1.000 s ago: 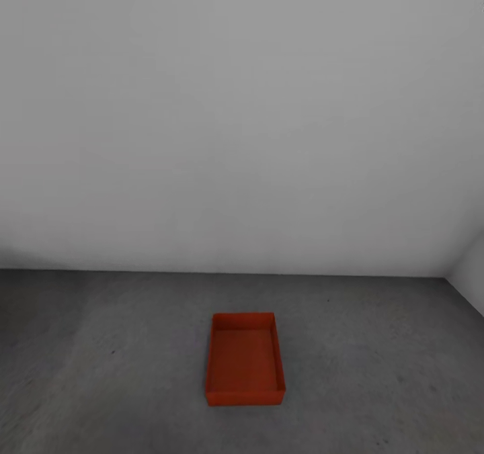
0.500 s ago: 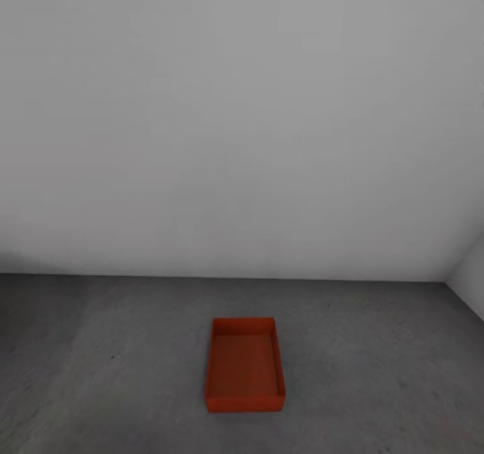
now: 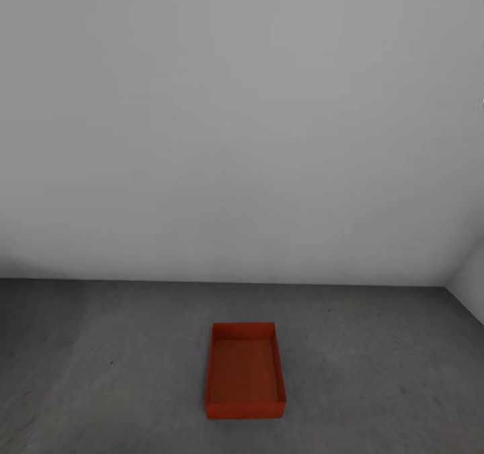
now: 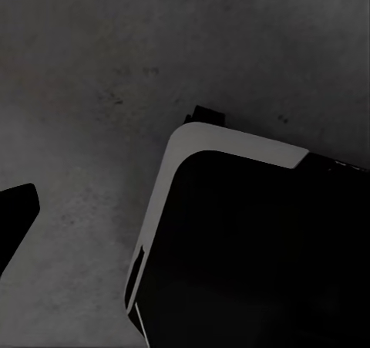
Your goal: Move the two storage containers from the living room to the garage. In the garage, place one container on the floor and stack the other container on top of it (either order is fine).
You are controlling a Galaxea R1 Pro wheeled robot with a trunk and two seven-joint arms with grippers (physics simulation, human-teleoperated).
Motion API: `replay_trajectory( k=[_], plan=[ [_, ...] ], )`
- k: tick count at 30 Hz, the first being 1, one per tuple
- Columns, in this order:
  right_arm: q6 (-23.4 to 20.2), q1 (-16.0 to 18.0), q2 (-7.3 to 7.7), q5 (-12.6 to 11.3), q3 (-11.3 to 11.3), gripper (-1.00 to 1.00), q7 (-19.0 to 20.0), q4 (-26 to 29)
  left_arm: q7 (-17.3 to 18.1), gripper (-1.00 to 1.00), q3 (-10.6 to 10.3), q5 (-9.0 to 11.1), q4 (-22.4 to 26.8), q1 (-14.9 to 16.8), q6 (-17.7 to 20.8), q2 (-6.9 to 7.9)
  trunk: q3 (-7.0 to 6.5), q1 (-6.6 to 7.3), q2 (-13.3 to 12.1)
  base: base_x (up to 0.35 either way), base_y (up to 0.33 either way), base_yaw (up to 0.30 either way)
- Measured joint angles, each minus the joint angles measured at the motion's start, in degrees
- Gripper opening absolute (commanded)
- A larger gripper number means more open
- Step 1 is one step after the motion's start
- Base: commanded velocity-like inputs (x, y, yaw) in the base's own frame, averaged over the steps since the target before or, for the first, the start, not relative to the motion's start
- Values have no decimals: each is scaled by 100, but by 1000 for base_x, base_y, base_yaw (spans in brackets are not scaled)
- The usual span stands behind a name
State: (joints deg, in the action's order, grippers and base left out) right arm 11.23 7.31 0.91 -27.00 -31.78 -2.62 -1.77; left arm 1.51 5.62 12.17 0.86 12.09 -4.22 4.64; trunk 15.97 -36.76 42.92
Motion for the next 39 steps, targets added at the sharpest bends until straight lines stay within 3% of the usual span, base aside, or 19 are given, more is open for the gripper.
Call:
replay_trajectory(
  k=[39],
  plan=[
    [0,-2,0,0,1,100,0,0,0,100,0,0,0,0,0,0,-360,0,0,0,0,0]
  ],
)
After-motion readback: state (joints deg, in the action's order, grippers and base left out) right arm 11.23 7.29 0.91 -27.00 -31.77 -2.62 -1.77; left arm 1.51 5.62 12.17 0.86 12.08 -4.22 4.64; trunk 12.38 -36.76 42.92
